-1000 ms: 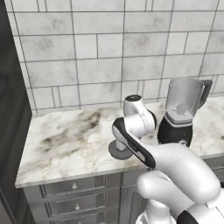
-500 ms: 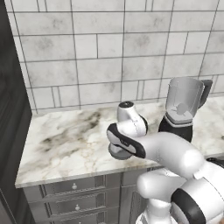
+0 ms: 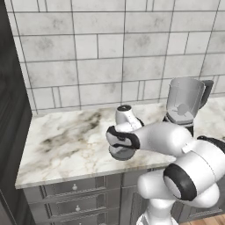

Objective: Open the blender lid, put the kiwi in the blender, close the lid, and start the blender.

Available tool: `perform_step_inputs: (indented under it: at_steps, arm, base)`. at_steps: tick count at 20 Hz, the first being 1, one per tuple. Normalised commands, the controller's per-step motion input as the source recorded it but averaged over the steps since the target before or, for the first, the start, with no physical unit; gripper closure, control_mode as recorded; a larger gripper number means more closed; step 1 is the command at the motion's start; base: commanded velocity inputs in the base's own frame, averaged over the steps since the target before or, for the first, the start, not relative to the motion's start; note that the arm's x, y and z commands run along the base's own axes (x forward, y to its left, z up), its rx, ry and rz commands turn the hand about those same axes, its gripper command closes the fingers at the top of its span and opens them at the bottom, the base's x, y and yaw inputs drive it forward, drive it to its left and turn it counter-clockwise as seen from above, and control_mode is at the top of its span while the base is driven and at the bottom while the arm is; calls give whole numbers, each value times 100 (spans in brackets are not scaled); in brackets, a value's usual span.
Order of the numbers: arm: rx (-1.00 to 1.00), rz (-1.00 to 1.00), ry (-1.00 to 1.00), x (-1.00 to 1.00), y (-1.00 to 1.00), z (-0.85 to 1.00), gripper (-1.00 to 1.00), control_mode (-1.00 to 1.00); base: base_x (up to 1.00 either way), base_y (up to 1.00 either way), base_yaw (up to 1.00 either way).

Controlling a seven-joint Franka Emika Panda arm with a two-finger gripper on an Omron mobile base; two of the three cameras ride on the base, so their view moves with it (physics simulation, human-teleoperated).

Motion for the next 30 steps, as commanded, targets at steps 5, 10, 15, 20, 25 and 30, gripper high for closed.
perform_step_inputs:
  at_steps: [5, 10, 15, 20, 25, 30]
  arm:
    - [0, 0, 0, 31, 2, -23, -100, -100]
    - [0, 0, 0, 28, 4, -29, -100, -100]
    - [0, 0, 4, 6, 3, -60, -100, -100]
    - [1, 0, 0, -5, 0, -78, -100, -100]
    - [1, 0, -1, -25, 0, -86, 100, -100]
    - [0, 0, -12, -54, -1, -80, 100, -100]
  base:
    - [0, 0, 0]
    - [0, 0, 0]
    - [0, 0, 0]
    - [0, 0, 0]
    - [0, 0, 0]
    - [0, 0, 0]
